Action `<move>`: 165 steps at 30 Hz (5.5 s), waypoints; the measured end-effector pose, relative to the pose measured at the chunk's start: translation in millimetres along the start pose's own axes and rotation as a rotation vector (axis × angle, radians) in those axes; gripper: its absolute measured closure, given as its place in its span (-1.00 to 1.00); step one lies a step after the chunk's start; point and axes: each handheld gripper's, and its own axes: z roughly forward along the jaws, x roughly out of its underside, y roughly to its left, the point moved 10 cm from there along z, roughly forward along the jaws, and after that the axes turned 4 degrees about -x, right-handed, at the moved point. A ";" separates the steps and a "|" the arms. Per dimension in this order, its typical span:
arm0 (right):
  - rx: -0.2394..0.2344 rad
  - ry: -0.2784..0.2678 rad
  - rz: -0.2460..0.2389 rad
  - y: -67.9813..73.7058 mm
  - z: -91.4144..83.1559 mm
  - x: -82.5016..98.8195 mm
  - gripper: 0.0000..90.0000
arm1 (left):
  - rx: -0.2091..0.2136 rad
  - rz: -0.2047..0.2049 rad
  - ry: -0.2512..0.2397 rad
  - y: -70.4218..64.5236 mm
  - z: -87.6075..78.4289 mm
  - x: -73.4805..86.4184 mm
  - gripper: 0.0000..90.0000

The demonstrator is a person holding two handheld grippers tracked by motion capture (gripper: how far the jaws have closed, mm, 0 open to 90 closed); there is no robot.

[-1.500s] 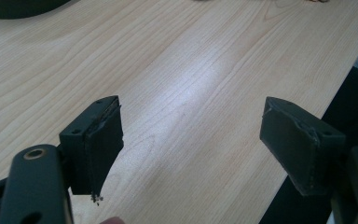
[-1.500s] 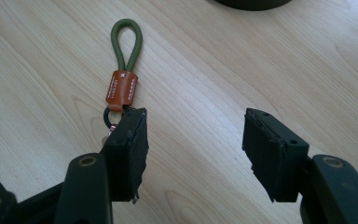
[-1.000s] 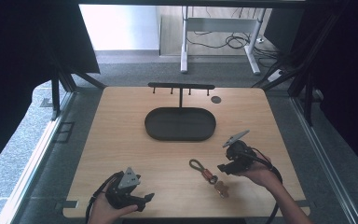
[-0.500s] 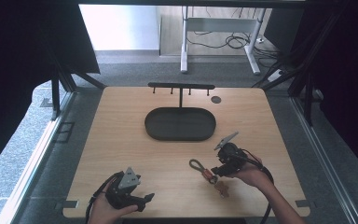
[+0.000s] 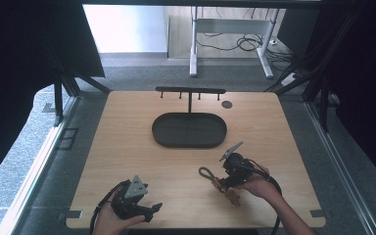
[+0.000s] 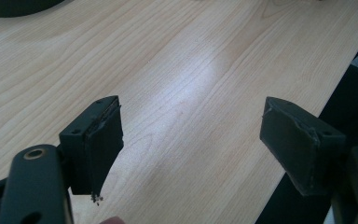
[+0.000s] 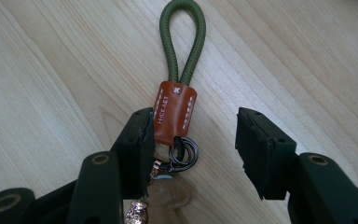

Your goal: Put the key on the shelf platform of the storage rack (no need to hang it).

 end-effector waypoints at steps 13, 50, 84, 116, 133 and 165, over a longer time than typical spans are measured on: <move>-0.009 0.017 -0.011 4.3 9.5 -0.1 0.06 | 0.001 -0.001 0.000 -0.1 -0.1 0.1 -0.52; -0.020 0.066 -0.025 11.4 28.6 -0.7 0.18 | 0.002 -0.001 0.003 -0.1 0.5 0.7 -0.52; -0.001 0.087 -0.012 4.6 19.6 3.5 0.47 | -0.002 -0.006 -0.003 2.2 -2.0 0.6 -0.52; 0.070 -0.011 -0.021 -8.5 -46.7 -19.8 0.48 | -0.004 -0.004 -0.002 1.9 -2.4 0.3 -0.52; 0.082 -0.037 -0.031 -13.5 -62.6 -38.8 0.48 | 0.000 -0.003 0.002 1.5 -1.3 0.8 -0.52; 0.075 -0.032 -0.045 -21.5 -72.6 -66.8 0.48 | 0.000 -0.001 0.003 2.0 -1.8 1.1 -0.52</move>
